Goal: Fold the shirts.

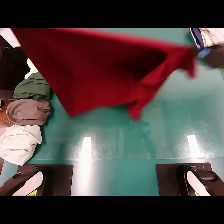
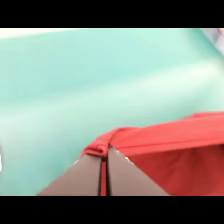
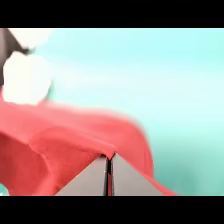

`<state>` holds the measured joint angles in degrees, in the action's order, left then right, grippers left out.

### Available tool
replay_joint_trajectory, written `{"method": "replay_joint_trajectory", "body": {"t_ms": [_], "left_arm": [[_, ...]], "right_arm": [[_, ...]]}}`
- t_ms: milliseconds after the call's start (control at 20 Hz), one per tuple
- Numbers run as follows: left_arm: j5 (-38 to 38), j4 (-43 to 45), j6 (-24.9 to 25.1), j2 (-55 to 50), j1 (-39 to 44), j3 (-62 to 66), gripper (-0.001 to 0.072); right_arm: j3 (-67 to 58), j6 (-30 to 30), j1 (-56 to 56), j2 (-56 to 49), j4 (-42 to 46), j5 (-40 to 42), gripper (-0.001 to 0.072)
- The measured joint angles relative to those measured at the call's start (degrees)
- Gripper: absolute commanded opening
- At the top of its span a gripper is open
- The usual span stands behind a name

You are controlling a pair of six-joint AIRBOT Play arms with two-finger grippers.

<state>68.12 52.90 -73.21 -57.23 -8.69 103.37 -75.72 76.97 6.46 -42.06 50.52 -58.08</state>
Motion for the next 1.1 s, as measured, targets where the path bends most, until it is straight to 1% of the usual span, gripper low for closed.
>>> {"method": "replay_joint_trajectory", "body": {"t_ms": [200,400,500,650,750,900,1000,1100], "left_arm": [[0.0,-0.4,-0.3,6.8,0.0,10.1,0.0023],[1.3,-3.3,-0.9,9.9,0.0,17.5,0.0023],[1.9,-4.1,-1.1,10.4,0.0,17.9,0.0023],[1.9,-3.7,-1.3,10.0,0.0,13.3,0.0023],[2.7,-3.4,-1.5,7.6,0.0,8.1,0.0023],[4.0,-3.2,-1.7,0.3,0.0,-0.1,0.0023],[4.3,-2.8,-1.7,-6.3,0.0,-4.5,0.0024],[3.8,-2.5,-1.7,-14.1,0.0,-7.1,0.0024]], "right_arm": [[-12.8,-0.1,7.2,4.9,0.2,-1.8,0.0015],[-24.4,-0.2,14.4,5.2,0.5,-6.1,0.0014],[-30.3,-0.2,16.9,2.7,0.6,-10.2,0.0014],[-37.4,1.9,18.8,-3.2,-0.2,-17.0,0.0014],[-38.5,3.8,19.3,-8.1,-0.3,-22.2,0.0014],[-33.9,5.7,17.6,-15.3,-0.2,-26.7,0.0015],[-28.3,6.3,14.2,-20.4,1.4,-26.9,0.0015],[-22.9,6.6,9.6,-24.9,5.1,-23.3,0.0015]]}}
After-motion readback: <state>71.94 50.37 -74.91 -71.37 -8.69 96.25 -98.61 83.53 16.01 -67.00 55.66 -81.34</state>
